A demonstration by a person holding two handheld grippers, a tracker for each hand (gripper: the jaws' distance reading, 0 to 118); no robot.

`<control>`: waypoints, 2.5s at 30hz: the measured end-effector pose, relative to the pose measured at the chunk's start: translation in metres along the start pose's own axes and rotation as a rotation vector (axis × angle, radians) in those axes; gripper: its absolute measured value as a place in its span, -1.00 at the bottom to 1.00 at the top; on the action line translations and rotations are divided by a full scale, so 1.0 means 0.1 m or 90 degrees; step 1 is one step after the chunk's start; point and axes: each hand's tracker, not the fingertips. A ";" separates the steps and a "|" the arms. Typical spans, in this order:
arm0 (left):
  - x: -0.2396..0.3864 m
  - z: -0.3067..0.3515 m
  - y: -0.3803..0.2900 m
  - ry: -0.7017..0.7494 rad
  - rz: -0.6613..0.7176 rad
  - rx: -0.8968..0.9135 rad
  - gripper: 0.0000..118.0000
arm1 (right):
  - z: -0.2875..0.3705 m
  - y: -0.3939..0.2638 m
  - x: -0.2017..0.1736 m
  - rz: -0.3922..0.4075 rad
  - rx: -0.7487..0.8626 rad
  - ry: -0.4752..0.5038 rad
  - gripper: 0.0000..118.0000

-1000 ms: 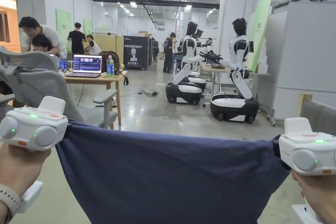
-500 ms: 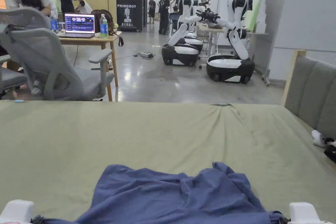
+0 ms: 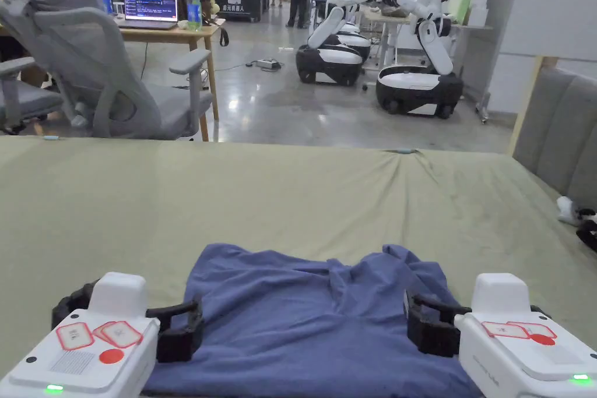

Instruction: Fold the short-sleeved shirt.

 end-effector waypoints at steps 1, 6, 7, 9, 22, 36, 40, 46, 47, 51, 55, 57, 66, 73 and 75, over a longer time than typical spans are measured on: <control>0.06 0.01 -0.02 0.000 -0.006 -0.004 -0.06 | 0.03 -0.01 -0.10 0.009 0.007 0.009 0.24; 0.11 -0.02 -0.09 -0.012 -0.018 -0.032 -1.00 | 0.06 -0.04 -0.26 0.028 0.023 -0.002 -1.00; 0.07 -0.03 -0.09 -0.026 -0.010 -0.053 -1.00 | 0.06 -0.02 -0.25 0.026 0.012 0.013 -1.00; -0.03 -0.05 -0.09 -0.016 -0.010 -0.056 -1.00 | 0.03 -0.06 -0.25 0.024 0.010 0.014 -1.00; -0.37 -1.76 0.33 -0.072 0.026 -0.267 -1.00 | -0.32 -0.01 -0.06 0.016 -0.056 0.012 -1.00; 0.03 -4.15 0.12 -0.020 -0.013 -0.422 0.73 | -0.84 -0.16 0.58 0.009 -0.116 -0.021 -1.00; 0.24 -4.25 -0.20 -0.076 -0.039 -0.488 0.14 | -1.17 -0.11 0.92 0.009 -0.153 -0.053 -1.00; 0.21 -4.05 0.09 -0.069 -0.037 -0.462 -0.96 | -2.14 0.08 1.43 -0.032 -0.230 -0.045 -0.53; 0.21 -4.01 0.12 -0.074 -0.042 -0.457 -0.96 | -2.30 0.09 1.49 -0.048 -0.244 -0.034 0.08; 0.19 -3.86 0.26 -0.080 -0.042 -0.435 -0.96 | -2.86 -0.01 1.64 -0.062 -0.307 -0.024 0.61; 0.16 -3.85 0.31 -0.083 -0.044 -0.433 -0.96 | -3.13 -0.21 1.72 -0.082 -0.382 0.009 -0.15; 0.16 -3.84 0.32 -0.084 -0.043 -0.434 -0.96 | -3.17 -0.27 1.73 -0.109 -0.401 0.045 -0.90; -0.07 -3.42 0.68 -0.063 -0.020 -0.358 -0.97 | -2.59 0.40 1.57 -0.052 -0.289 0.018 -0.93; -0.44 -2.64 1.63 0.001 -0.068 -0.204 -0.97 | -1.92 1.47 1.24 -0.012 -0.154 0.022 -0.93; -0.57 -2.37 1.96 0.013 -0.070 -0.157 -0.97 | -1.71 1.80 1.13 0.001 -0.118 0.018 -0.93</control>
